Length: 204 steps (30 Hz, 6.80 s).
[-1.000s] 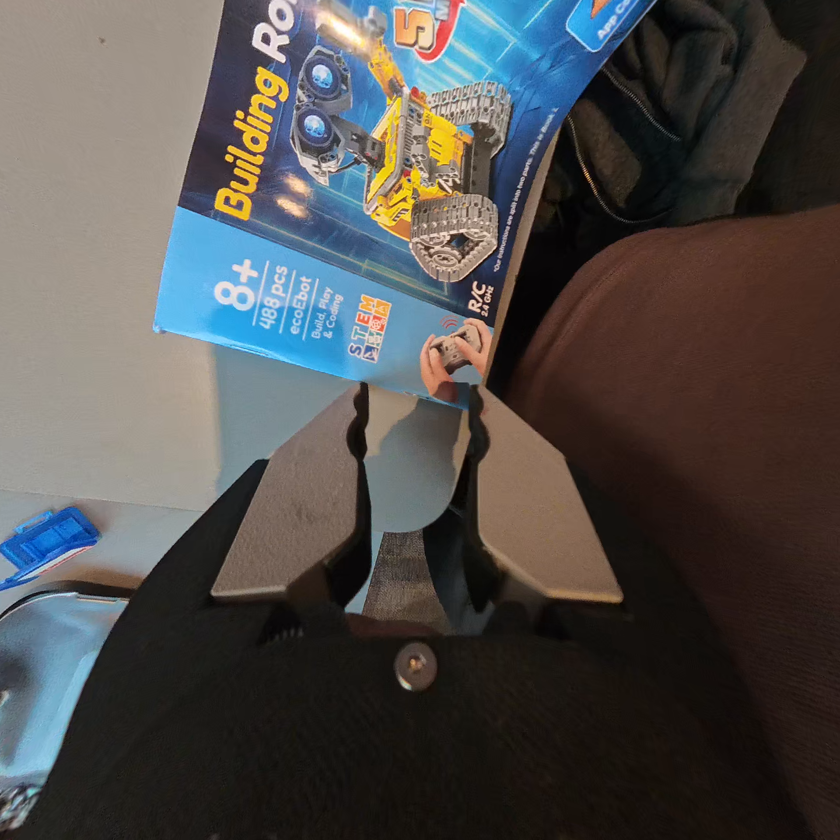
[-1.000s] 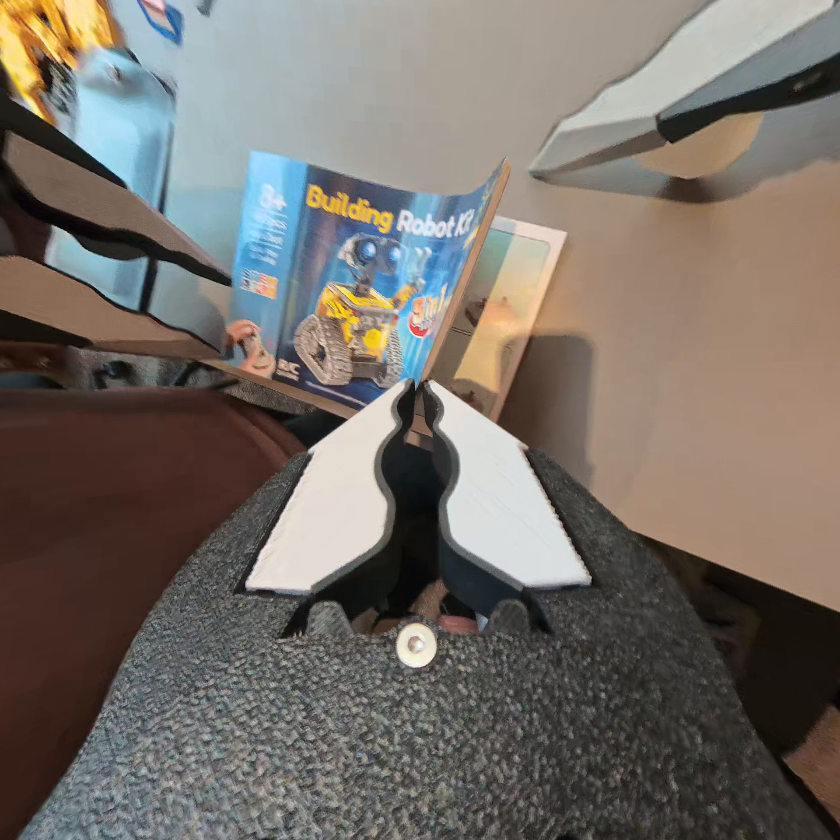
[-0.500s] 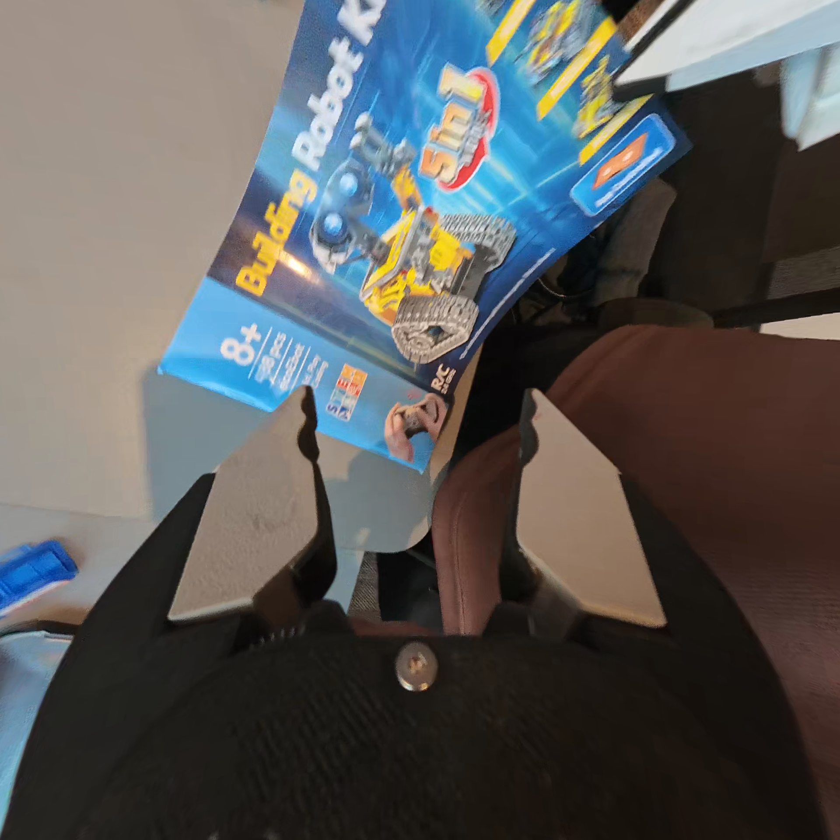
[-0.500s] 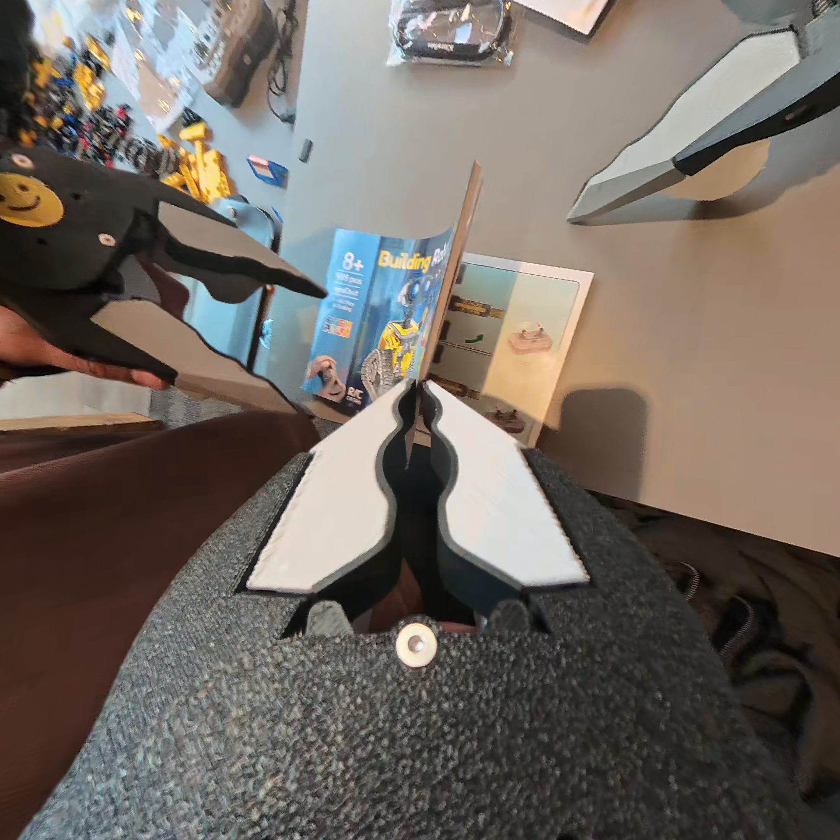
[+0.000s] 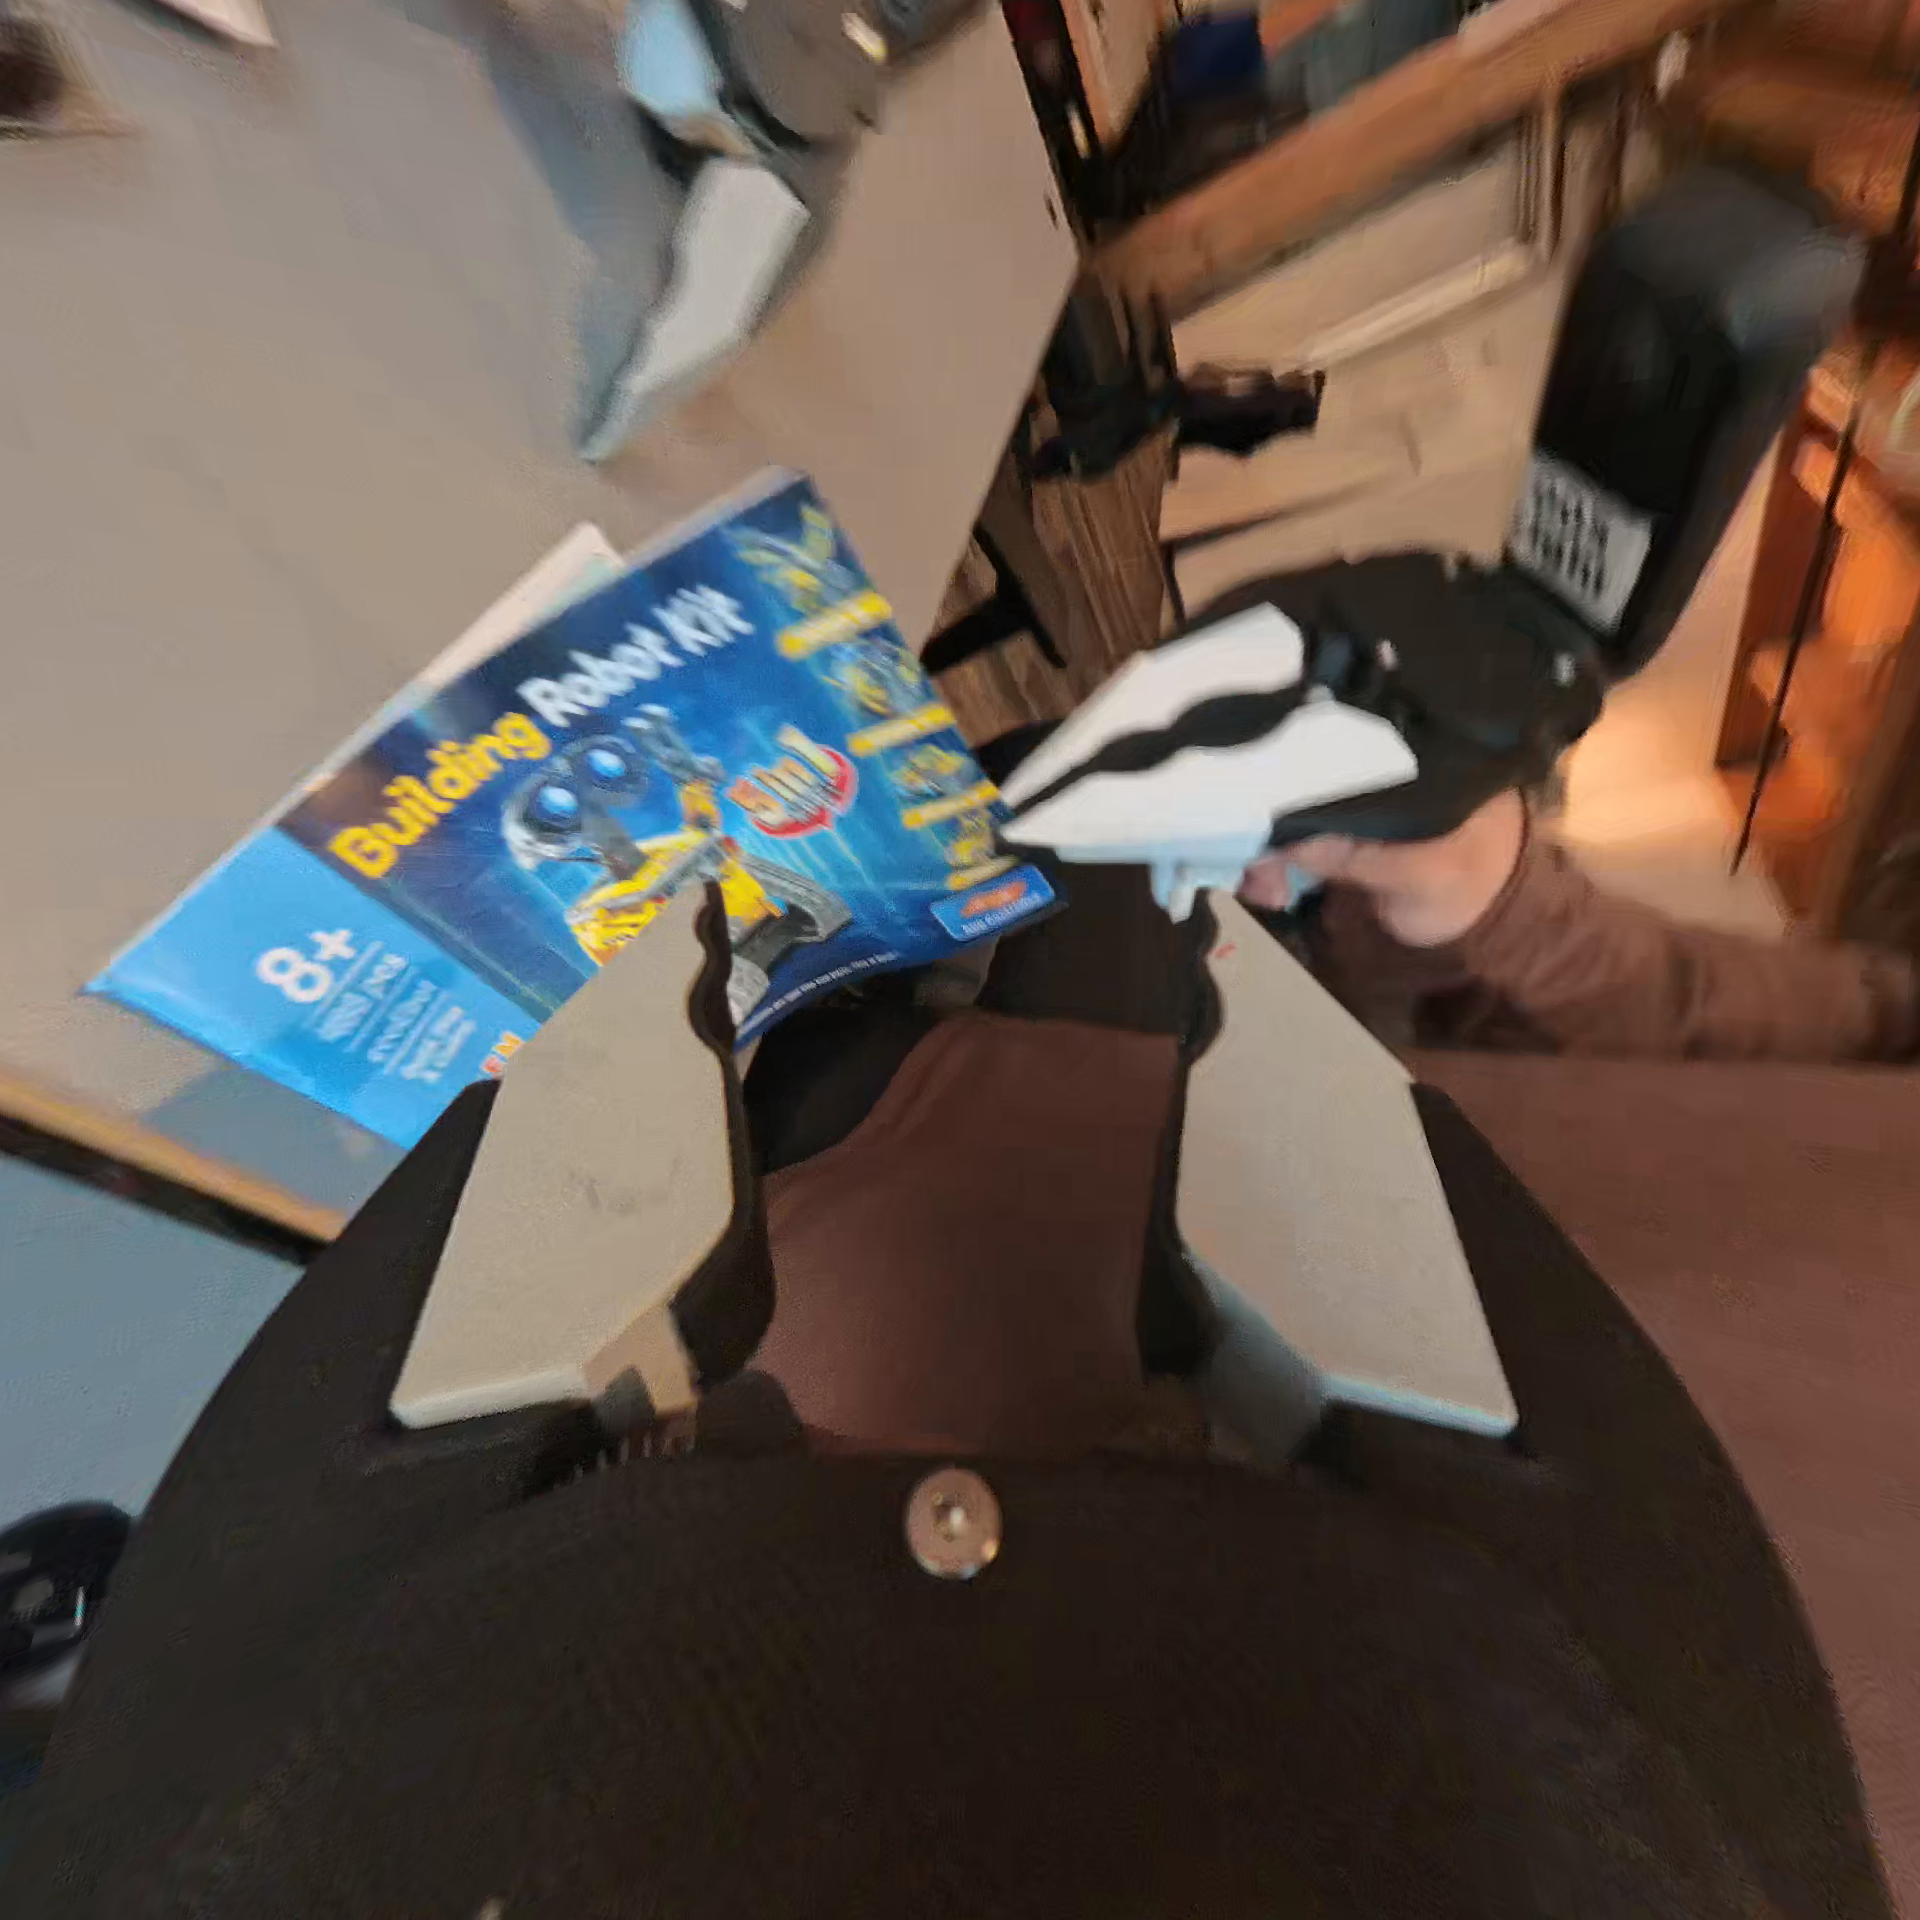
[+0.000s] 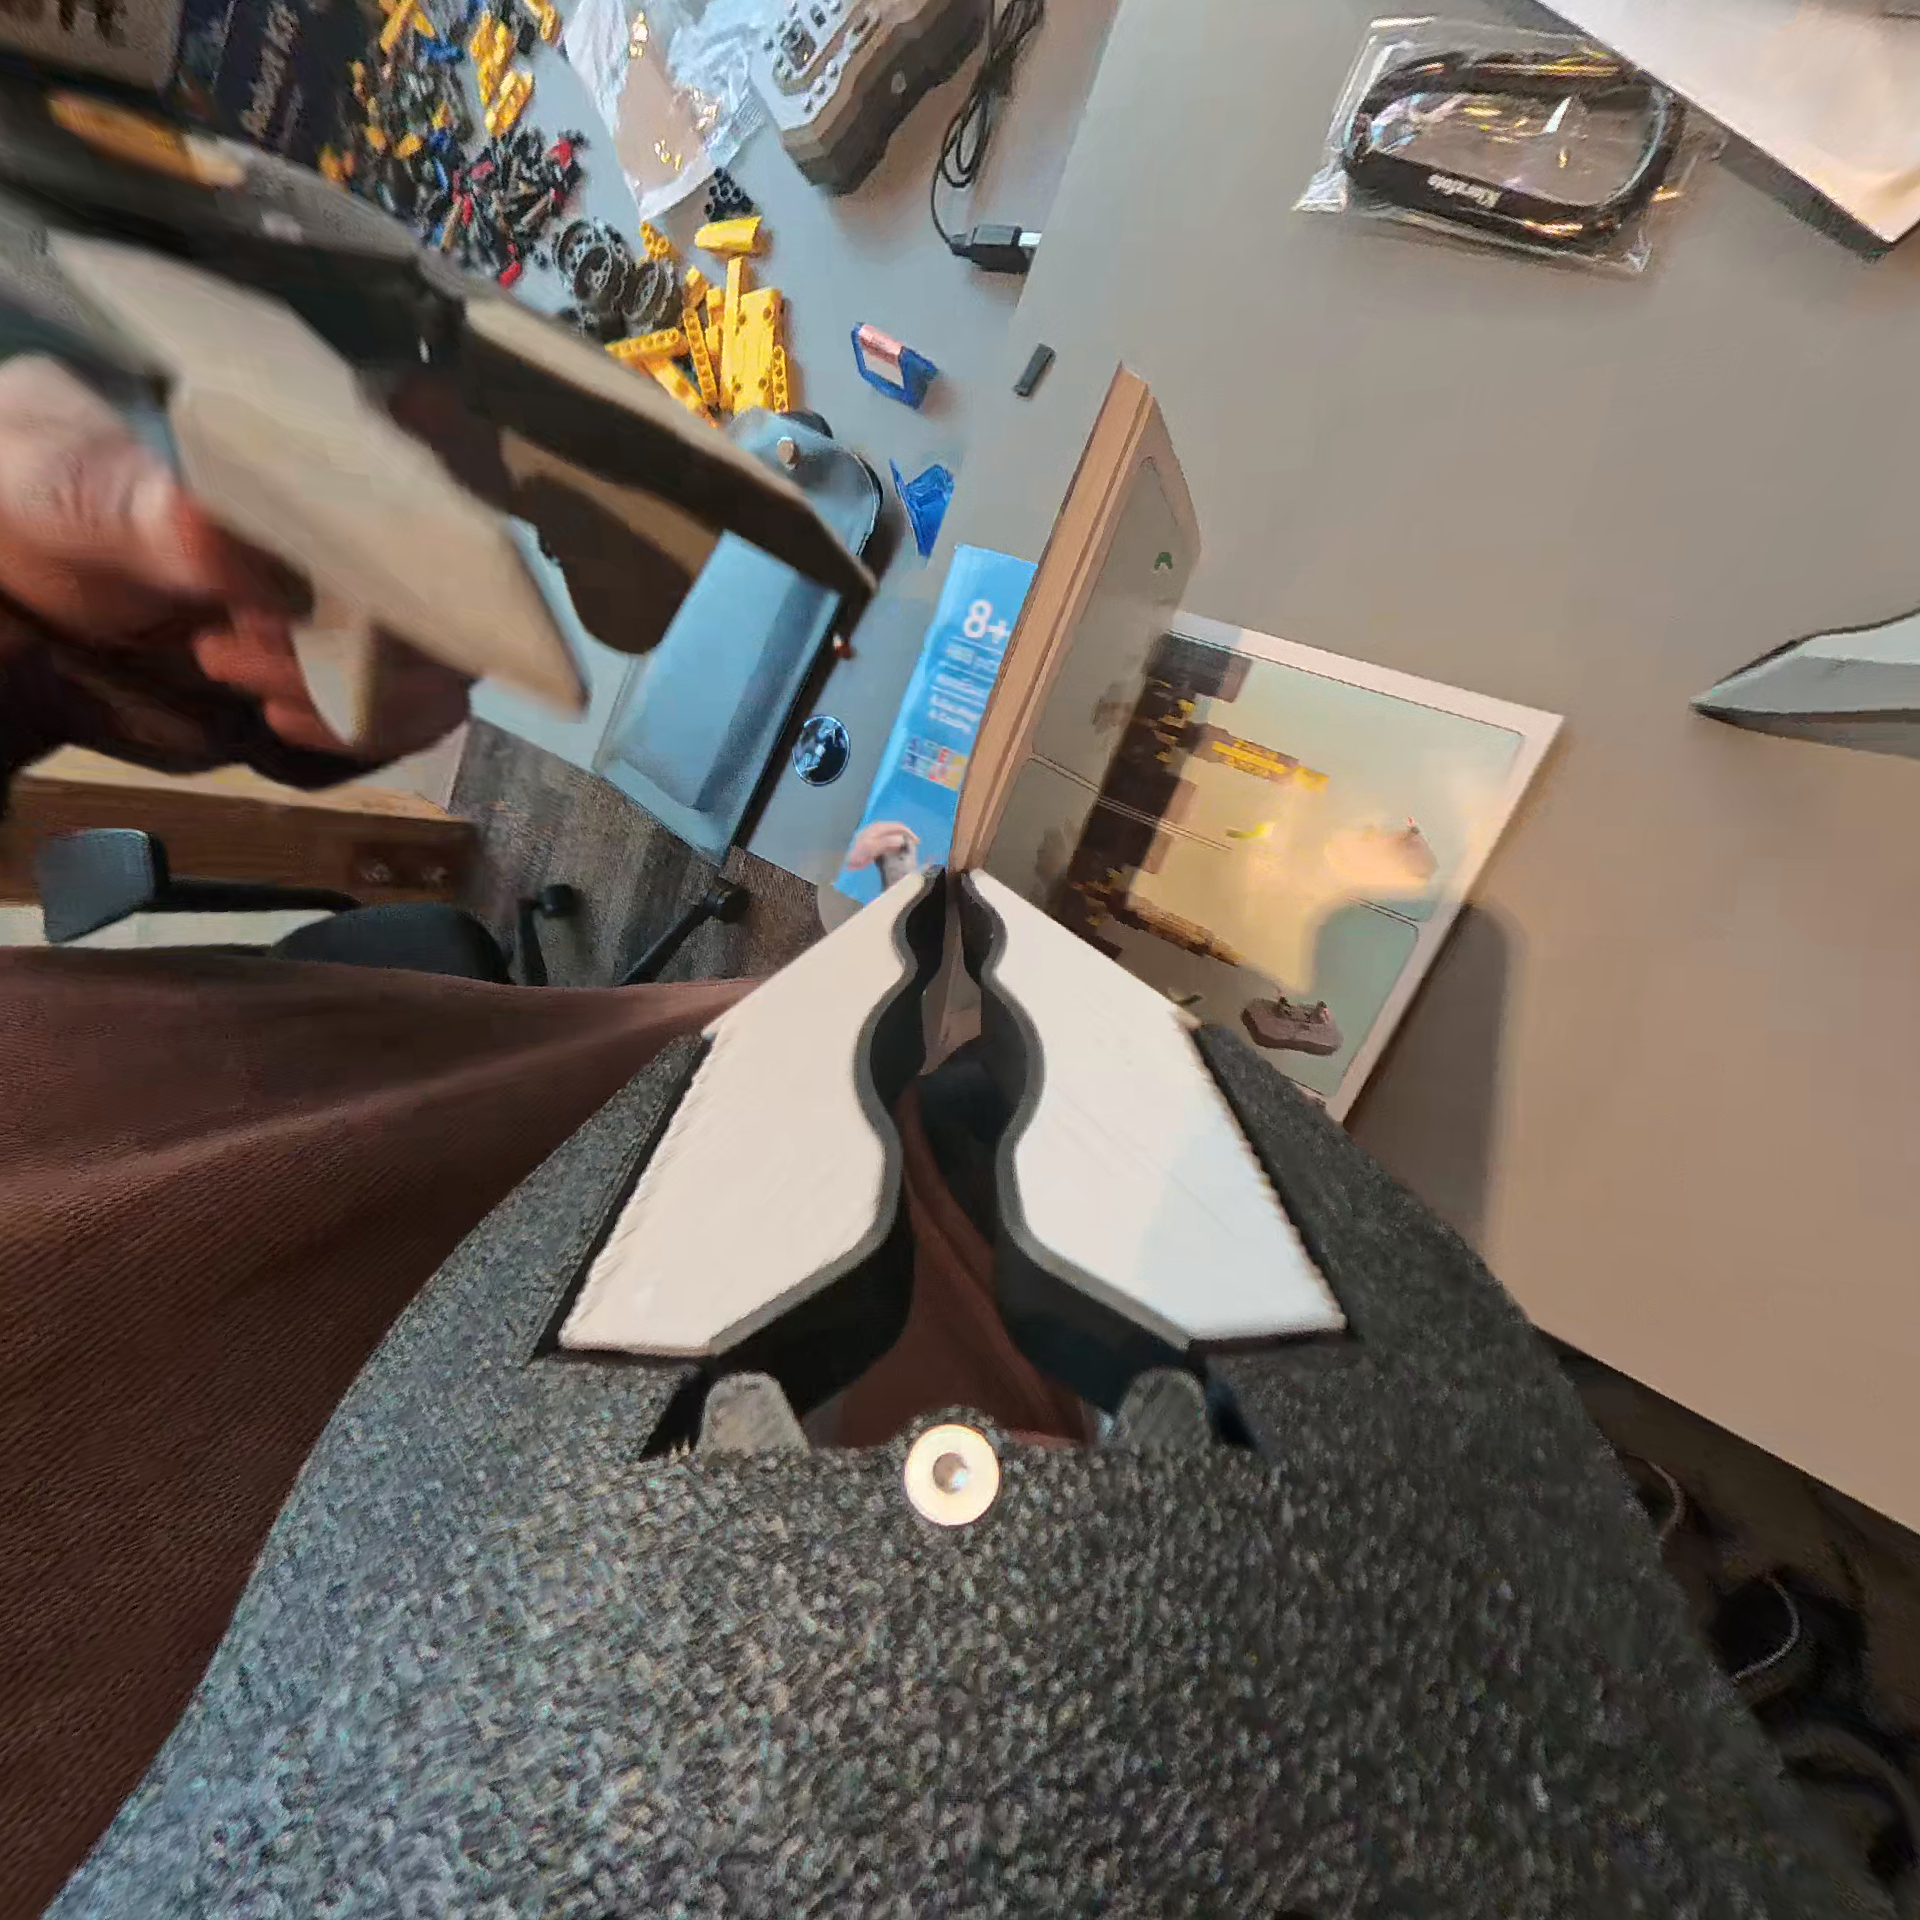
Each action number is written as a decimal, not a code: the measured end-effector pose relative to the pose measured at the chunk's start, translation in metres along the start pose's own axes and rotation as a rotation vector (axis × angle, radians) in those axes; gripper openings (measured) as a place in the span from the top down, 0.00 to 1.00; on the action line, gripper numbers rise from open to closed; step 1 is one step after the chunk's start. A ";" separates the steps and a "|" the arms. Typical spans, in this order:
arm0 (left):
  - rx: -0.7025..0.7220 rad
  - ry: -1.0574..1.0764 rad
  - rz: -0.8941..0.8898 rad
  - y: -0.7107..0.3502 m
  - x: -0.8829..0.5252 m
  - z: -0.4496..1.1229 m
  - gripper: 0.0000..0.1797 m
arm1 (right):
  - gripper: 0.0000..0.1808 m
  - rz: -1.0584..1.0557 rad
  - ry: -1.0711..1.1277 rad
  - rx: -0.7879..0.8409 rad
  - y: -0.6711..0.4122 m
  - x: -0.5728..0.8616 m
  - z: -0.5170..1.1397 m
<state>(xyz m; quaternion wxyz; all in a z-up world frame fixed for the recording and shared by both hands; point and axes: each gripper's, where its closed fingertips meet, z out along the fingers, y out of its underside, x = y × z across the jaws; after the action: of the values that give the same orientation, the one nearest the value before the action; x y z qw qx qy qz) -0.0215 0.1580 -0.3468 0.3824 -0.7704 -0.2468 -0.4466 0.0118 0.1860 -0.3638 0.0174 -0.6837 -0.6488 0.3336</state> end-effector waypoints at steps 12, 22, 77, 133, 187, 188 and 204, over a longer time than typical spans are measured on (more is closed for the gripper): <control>-0.164 -0.124 -0.274 -0.003 -0.036 0.051 0.44 | 1.00 -0.081 0.071 0.024 -0.001 0.000 0.009; -0.241 -0.088 -0.094 -0.005 -0.012 0.071 0.97 | 0.97 -0.056 0.066 0.092 0.003 0.003 0.002; -0.336 0.168 -0.105 0.039 0.003 0.088 0.94 | 1.00 0.179 -0.033 0.036 0.037 0.059 0.030; -0.253 0.096 -0.020 0.027 -0.002 0.039 1.00 | 0.74 0.005 0.067 0.070 -0.019 0.017 0.003; -0.252 0.048 0.002 0.037 -0.012 0.032 1.00 | 0.65 0.116 0.018 0.016 -0.011 0.038 0.029; -0.251 0.047 0.002 0.037 -0.012 0.032 1.00 | 0.66 0.112 0.037 0.007 -0.008 0.041 0.030; -0.229 0.074 0.024 0.032 -0.005 0.032 1.00 | 0.67 0.179 -0.044 0.045 -0.014 0.025 0.026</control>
<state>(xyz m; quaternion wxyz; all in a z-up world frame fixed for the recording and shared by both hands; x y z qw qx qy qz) 0.0154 0.1654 -0.3728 0.3061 -0.7948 -0.1709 -0.4954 -0.0144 0.1998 -0.3879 -0.0114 -0.7309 -0.5778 0.3632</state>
